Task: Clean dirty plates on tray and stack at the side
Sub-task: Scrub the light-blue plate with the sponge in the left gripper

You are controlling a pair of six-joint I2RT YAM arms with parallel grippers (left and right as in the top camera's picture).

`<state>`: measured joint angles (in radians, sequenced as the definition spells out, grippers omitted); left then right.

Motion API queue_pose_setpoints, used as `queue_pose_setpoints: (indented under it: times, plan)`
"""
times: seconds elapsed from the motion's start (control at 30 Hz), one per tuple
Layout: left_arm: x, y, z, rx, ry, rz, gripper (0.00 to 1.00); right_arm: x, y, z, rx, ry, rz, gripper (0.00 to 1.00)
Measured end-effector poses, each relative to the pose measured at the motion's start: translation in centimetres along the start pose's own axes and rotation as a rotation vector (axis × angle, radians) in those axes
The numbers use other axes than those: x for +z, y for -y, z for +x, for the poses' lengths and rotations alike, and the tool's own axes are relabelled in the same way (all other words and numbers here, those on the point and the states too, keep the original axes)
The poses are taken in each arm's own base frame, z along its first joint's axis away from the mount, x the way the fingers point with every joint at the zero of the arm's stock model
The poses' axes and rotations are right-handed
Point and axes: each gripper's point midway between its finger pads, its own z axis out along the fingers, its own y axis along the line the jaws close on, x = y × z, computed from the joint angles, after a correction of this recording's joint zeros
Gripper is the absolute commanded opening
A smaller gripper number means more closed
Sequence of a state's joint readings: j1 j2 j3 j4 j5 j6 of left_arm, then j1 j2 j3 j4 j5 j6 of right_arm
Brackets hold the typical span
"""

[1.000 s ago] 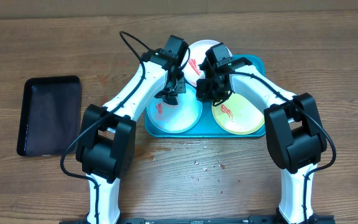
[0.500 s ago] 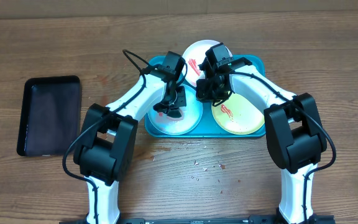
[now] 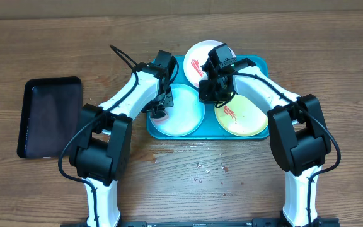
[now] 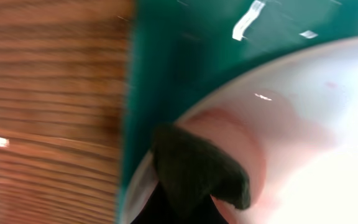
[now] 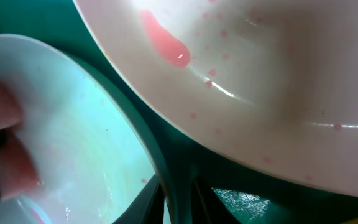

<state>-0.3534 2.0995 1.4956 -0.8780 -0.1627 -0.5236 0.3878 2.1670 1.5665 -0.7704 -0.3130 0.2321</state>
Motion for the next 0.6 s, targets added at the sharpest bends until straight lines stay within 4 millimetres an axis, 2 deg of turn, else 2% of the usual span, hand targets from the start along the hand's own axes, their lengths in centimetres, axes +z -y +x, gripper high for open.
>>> queue_pose_setpoints:
  times: [0.17,0.3,0.43,0.6]
  plan:
    - [-0.7,-1.1,-0.6,0.008,0.008,-0.071,0.04,0.0,-0.3,0.0,-0.001,-0.003,-0.014,0.17]
    - [-3.0,-1.0,-2.5,0.001,0.029,-0.08,0.04,0.0,-0.2,0.0,0.0,-0.002,-0.008,0.17]
    - [-5.0,1.2,-4.4,0.009,0.052,0.052,0.04,0.0,0.0,-0.1,0.001,0.002,-0.002,0.17]
    - [-4.6,4.0,-3.2,0.037,-0.003,0.203,0.04,0.0,-0.1,-0.3,0.0,0.01,-0.002,0.17]
